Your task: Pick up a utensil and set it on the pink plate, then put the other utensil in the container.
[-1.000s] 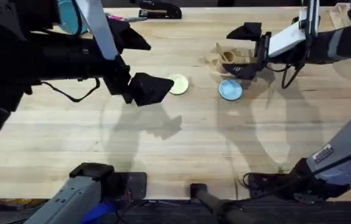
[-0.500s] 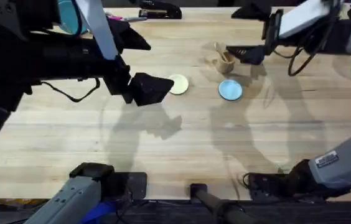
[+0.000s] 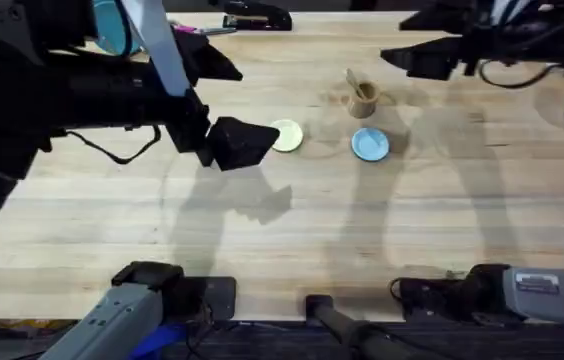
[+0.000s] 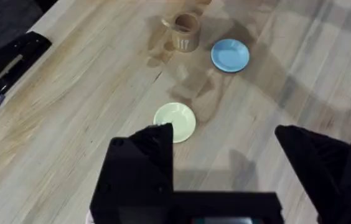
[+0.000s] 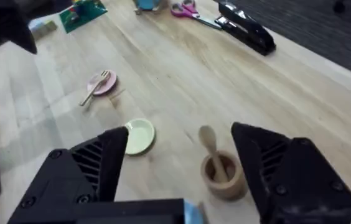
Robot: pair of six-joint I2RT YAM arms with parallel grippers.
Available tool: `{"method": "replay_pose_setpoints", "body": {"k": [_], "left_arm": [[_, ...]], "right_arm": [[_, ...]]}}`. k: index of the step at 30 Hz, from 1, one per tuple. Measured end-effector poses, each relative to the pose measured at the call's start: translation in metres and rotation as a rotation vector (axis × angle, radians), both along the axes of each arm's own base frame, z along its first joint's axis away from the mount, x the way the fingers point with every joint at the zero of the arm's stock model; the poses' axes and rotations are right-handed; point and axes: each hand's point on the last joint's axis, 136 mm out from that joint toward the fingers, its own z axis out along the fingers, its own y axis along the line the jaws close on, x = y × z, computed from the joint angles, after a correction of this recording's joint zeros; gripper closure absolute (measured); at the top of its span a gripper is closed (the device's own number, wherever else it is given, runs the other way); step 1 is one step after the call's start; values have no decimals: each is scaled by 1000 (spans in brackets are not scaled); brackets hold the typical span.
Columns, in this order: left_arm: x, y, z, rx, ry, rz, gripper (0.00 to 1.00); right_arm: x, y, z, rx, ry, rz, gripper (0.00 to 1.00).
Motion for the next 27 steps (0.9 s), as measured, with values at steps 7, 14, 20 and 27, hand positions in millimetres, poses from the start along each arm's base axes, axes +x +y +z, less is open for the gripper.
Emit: {"method": "replay_pose_setpoints", "body": {"k": [7,14,20,27], "left_arm": [[0,0,0,0,0,0,4],[0,0,0,0,0,0,5],[0,0,0,0,0,0,5],[0,0,0,0,0,0,4]], "right_arm": [[-54,-5,21,-71,131,-98,4],[-100,-15,12,-169,278,-191,5],[-148,-19,21,-235,303,-243,4],[-179,-36,28,-350,238,-356,4]]}}
